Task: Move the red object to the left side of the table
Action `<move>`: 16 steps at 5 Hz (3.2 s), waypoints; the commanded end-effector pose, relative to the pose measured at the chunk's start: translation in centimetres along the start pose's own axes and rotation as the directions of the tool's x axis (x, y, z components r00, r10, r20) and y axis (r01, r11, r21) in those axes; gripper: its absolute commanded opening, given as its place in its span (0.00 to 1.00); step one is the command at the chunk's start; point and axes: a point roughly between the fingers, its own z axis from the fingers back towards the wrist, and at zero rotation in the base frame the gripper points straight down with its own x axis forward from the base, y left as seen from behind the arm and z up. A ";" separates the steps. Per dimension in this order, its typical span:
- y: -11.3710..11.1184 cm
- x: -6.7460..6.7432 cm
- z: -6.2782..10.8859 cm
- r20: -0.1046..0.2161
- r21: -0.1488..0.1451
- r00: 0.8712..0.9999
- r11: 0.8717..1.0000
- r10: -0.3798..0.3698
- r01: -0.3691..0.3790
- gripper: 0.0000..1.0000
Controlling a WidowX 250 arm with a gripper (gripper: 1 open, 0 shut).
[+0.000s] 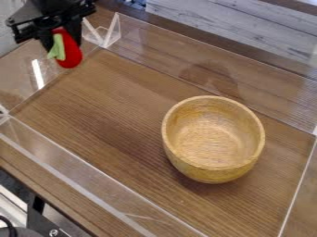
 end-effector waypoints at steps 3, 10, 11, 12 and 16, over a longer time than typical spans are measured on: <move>-2.4 2.0 -1.1 0.041 -0.022 0.994 0.994 -0.103 0.104 0.00; -2.4 6.7 -7.6 0.001 0.066 0.988 0.986 -0.153 0.153 1.00; -3.1 5.9 -6.1 -0.026 0.059 0.989 0.988 -0.143 0.144 1.00; -4.0 5.8 -4.4 -0.052 0.043 0.989 0.989 -0.136 0.138 1.00; -3.4 8.3 -1.9 -0.148 -0.077 0.916 0.928 -0.373 0.366 0.00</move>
